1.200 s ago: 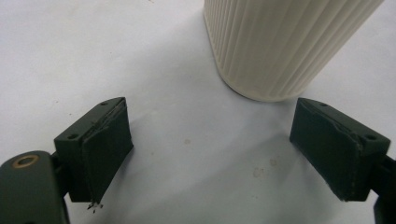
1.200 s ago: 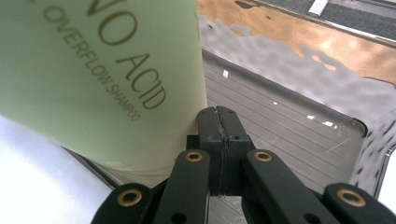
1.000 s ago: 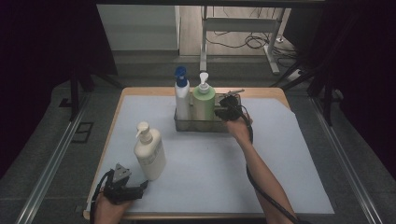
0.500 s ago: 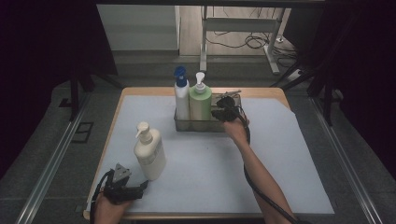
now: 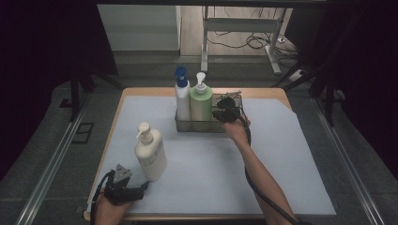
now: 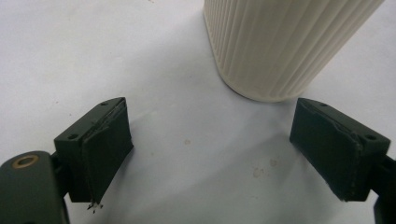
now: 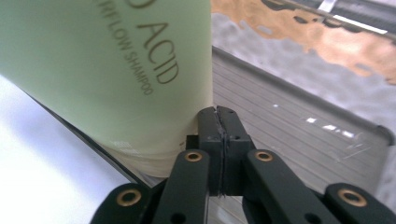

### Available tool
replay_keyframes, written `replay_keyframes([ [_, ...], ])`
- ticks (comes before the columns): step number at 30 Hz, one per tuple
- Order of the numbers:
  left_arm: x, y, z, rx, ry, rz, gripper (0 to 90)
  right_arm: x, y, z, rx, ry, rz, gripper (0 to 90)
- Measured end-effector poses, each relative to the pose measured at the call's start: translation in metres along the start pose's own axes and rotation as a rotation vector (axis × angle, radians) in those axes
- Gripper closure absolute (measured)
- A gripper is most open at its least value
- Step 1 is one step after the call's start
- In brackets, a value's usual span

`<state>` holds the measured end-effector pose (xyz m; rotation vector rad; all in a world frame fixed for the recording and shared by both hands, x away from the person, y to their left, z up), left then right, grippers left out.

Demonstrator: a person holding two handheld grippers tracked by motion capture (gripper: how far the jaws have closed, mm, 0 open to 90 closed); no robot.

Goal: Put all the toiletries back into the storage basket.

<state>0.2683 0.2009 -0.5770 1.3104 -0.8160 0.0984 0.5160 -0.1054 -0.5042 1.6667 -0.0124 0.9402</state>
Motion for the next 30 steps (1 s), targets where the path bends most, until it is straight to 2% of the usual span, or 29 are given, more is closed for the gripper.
replay_keyframes([
  [2, 0.000, 0.000, 0.000, 0.000, 0.000, 0.000, 12.2, 0.000, 0.002, 0.002, -0.016, 0.007, 0.002, 84.3],
  [5, 0.000, 0.000, 0.000, 0.000, 0.000, 0.001, 12.2, 0.001, 0.007, 0.004, 0.000, -0.002, 0.018, 82.1],
  [11, 0.000, 0.000, 0.000, 0.000, 0.002, 0.001, 12.2, 0.001, 0.019, 0.004, 0.003, 0.016, 0.030, 74.6],
  [17, 0.000, 0.000, 0.000, 0.001, 0.001, 0.002, 12.2, -0.001, 0.030, 0.000, 0.008, 0.037, 0.053, 59.9],
  [23, 0.000, 0.000, 0.000, 0.000, 0.001, 0.002, 12.2, -0.007, 0.042, -0.004, 0.041, 0.059, 0.074, 46.0],
  [30, 0.000, 0.000, 0.000, -0.001, 0.001, 0.001, 12.2, -0.018, 0.055, -0.006, 0.051, 0.094, 0.092, 34.3],
])
Point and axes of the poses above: each handheld gripper's, and its own axes: y roughly backward along the jaws, x roughly out of its top, z roughly to its right, the point moved 7 cm from there along -y, roughly forward along the jaws, and after that the axes turned 10 degrees about -z, right-handed, at the moved point
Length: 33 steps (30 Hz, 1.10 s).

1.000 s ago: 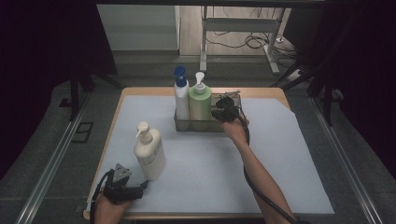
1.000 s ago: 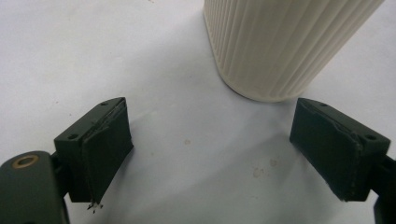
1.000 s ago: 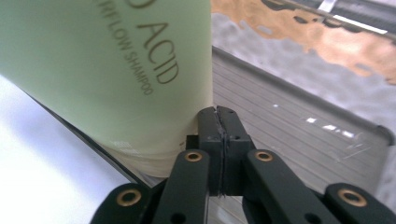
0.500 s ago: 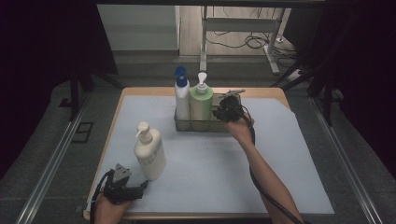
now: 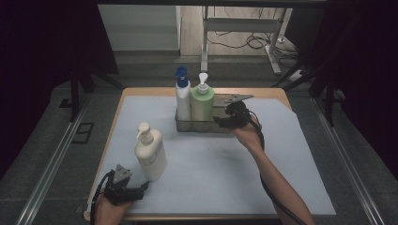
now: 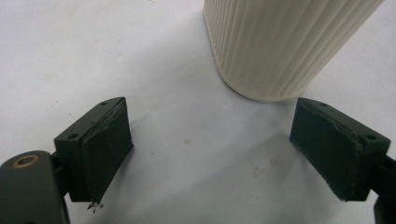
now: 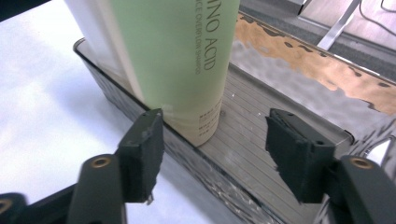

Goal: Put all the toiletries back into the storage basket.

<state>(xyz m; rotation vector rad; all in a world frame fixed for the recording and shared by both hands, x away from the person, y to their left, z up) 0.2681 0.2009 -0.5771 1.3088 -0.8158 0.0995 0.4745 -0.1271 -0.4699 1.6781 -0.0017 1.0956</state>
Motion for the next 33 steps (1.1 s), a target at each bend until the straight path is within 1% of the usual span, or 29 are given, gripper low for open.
replay_keyframes([
  [2, 0.000, 0.000, 0.000, 0.000, 0.000, 0.000, 12.2, -0.003, 0.004, -0.002, 0.017, 0.008, 0.003, 30.1],
  [4, 0.000, 0.000, 0.000, 0.000, 0.000, 0.000, 12.2, -0.007, 0.008, -0.003, 0.018, 0.014, 0.008, 27.1],
  [6, 0.000, 0.000, 0.000, 0.000, -0.001, 0.000, 12.2, -0.010, 0.012, -0.005, 0.036, 0.022, 0.011, 23.6],
  [7, 0.000, 0.000, 0.000, 0.000, -0.001, 0.000, 12.2, -0.012, 0.013, -0.005, 0.036, 0.022, 0.010, 22.1],
  [9, 0.000, 0.000, 0.000, 0.000, -0.001, 0.000, 12.2, -0.018, 0.017, -0.007, 0.059, 0.029, 0.000, 19.2],
  [11, 0.000, 0.000, 0.000, 0.000, -0.001, 0.000, 12.2, -0.023, 0.020, -0.009, 0.067, 0.038, -0.009, 17.2],
  [13, 0.000, 0.000, 0.000, 0.000, -0.001, -0.001, 12.2, -0.029, 0.024, -0.011, 0.072, 0.049, -0.019, 13.5],
  [16, 0.000, 0.000, 0.000, -0.001, -0.001, -0.002, 12.3, -0.036, 0.030, -0.015, 0.078, 0.059, -0.014, 10.6],
  [18, 0.000, 0.000, 0.000, -0.001, -0.002, -0.002, 12.3, -0.041, 0.033, -0.016, 0.072, 0.065, -0.014, 1.8],
  [19, 0.000, 0.000, 0.000, -0.001, -0.001, -0.002, 12.2, -0.043, 0.035, -0.016, 0.065, 0.068, -0.017, 0.0],
  [22, 0.000, 0.000, 0.000, -0.001, -0.001, -0.002, 12.2, -0.050, 0.041, -0.017, 0.053, 0.085, -0.019, 0.0],
  [29, 0.000, 0.000, 0.000, -0.001, -0.002, -0.002, 12.2, -0.068, 0.054, -0.016, 0.037, 0.096, -0.026, 0.0],
  [33, 0.000, 0.000, 0.000, -0.001, -0.002, -0.002, 12.3, -0.079, 0.060, -0.015, 0.043, 0.083, -0.023, 0.0],
])
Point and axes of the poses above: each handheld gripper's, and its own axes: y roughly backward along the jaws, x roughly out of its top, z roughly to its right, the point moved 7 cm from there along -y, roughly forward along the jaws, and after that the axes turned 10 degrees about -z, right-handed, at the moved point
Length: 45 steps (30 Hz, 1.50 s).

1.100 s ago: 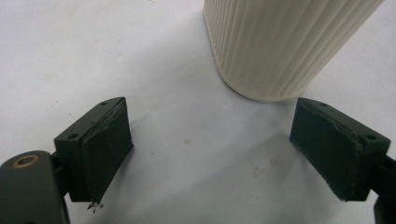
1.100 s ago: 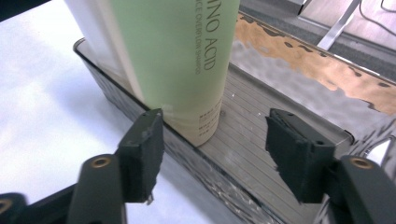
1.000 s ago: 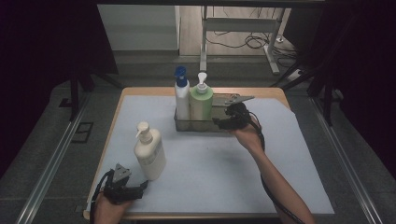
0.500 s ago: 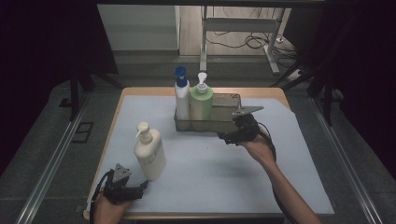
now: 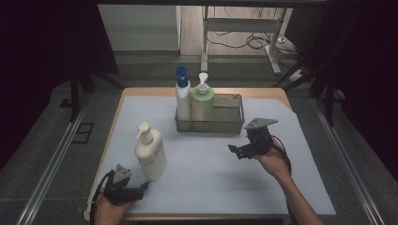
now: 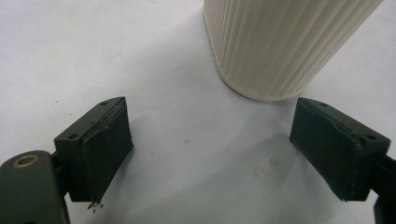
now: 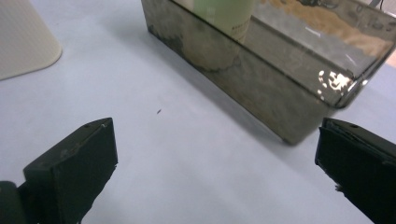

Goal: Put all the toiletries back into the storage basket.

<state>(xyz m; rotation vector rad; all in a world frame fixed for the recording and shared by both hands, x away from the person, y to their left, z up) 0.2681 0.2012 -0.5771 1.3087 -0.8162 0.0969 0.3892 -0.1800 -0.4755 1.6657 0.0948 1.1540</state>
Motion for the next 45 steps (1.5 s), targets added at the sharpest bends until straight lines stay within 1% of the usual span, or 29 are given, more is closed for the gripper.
replay_keyframes([
  [6, 0.000, 0.000, 0.000, -0.002, 0.000, -0.001, 12.3, -0.019, 0.010, -0.001, -0.005, -0.011, 0.004, 0.0],
  [15, 0.000, 0.000, 0.000, -0.004, -0.002, -0.001, 12.3, -0.039, 0.026, 0.001, -0.049, -0.009, 0.006, 0.0],
  [21, 0.000, 0.000, -0.001, -0.006, -0.006, -0.003, 12.3, -0.056, 0.032, 0.001, -0.055, -0.025, 0.002, 0.0],
  [28, 0.000, 0.001, -0.001, -0.011, -0.009, -0.007, 12.6, -0.080, 0.029, 0.003, -0.056, -0.066, -0.009, 0.0],
  [30, 0.000, 0.001, -0.001, -0.012, -0.011, -0.009, 12.7, -0.086, 0.028, 0.003, -0.058, -0.071, -0.014, 0.0],
  [33, 0.000, 0.001, -0.001, -0.013, -0.016, -0.012, 13.0, -0.094, 0.025, 0.003, -0.072, -0.064, -0.024, 0.0],
  [40, 0.001, 0.002, -0.002, -0.019, -0.025, -0.017, 14.4, -0.114, 0.012, 0.003, -0.057, -0.092, -0.045, 0.0],
  [42, 0.001, 0.003, -0.002, -0.020, -0.028, -0.019, 15.0, -0.120, 0.009, 0.002, -0.055, -0.094, -0.059, 0.0],
  [45, 0.001, 0.003, -0.002, -0.017, -0.033, -0.021, 15.8, -0.126, 0.005, 0.002, -0.056, -0.095, -0.068, 0.0],
])
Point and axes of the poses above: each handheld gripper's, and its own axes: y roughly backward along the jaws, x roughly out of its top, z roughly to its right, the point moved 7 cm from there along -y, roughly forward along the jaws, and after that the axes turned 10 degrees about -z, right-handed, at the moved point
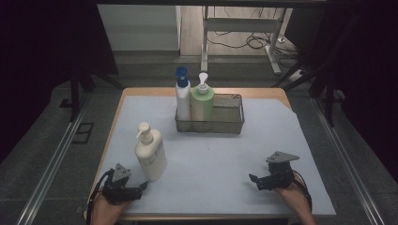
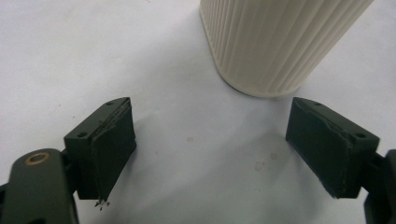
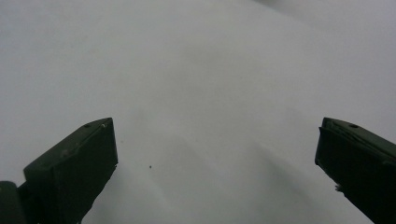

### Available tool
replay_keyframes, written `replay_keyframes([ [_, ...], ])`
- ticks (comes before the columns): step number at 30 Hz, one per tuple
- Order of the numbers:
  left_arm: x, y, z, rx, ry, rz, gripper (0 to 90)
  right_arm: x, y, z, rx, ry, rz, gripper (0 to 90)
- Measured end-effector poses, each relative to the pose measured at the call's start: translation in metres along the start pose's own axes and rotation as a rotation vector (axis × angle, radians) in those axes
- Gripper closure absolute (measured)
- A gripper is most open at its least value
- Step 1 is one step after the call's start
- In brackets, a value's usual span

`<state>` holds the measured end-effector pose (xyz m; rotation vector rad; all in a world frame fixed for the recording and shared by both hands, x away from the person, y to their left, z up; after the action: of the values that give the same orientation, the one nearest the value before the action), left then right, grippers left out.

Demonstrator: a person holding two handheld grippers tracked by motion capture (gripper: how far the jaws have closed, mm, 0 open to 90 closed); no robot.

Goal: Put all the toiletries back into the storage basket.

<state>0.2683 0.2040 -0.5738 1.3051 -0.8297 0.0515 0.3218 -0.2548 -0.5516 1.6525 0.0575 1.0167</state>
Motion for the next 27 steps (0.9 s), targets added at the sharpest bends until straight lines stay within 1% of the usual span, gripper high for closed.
replay_keyframes([
  [4, 0.000, 0.002, -0.002, 0.016, -0.007, -0.007, 16.0, -0.008, -0.007, 0.001, 0.005, -0.006, -0.023, 0.0],
  [8, -0.001, 0.005, -0.007, 0.026, 0.007, -0.003, 16.6, -0.016, -0.013, 0.002, 0.011, -0.009, -0.050, 0.0],
  [11, -0.001, 0.007, -0.010, 0.027, 0.021, 0.006, 18.3, -0.017, -0.013, 0.002, 0.014, -0.015, -0.045, 0.0],
  [15, 0.002, 0.008, -0.013, 0.030, 0.038, 0.015, 22.7, -0.017, -0.013, 0.002, 0.009, -0.012, -0.039, 0.0],
  [17, 0.005, 0.008, -0.015, 0.030, 0.048, 0.026, 26.8, -0.017, -0.013, 0.002, 0.009, -0.013, -0.038, 0.0],
  [19, 0.009, 0.009, -0.017, 0.021, 0.056, 0.041, 32.2, -0.018, -0.013, 0.002, 0.008, -0.014, -0.036, 0.0],
  [21, 0.013, 0.008, -0.017, 0.009, 0.056, 0.048, 38.8, -0.018, -0.013, 0.002, 0.008, -0.013, -0.036, 0.0],
  [23, 0.016, 0.006, -0.017, 0.005, 0.055, 0.048, 45.5, -0.018, -0.013, 0.002, 0.008, -0.013, -0.035, 0.0],
  [24, 0.018, 0.005, -0.016, -0.002, 0.054, 0.046, 48.8, -0.018, -0.013, 0.002, 0.008, -0.013, -0.035, 0.0],
  [25, 0.019, 0.004, -0.015, -0.014, 0.054, 0.044, 53.9, -0.018, -0.013, 0.002, 0.008, -0.013, -0.035, 0.0],
  [27, 0.022, 0.002, -0.014, -0.015, 0.038, 0.031, 61.0, -0.018, -0.013, 0.002, 0.008, -0.013, -0.034, 0.0],
])
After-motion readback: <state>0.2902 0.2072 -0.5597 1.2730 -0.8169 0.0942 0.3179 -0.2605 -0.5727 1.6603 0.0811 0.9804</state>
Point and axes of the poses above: each handheld gripper's, and its own axes: y roughly backward along the jaws, x roughly out of its top, z roughly to its right, the point moved 7 cm from there along -y, roughly forward along the jaws, and after that the axes turned 10 degrees about -z, right-handed, at the moved point
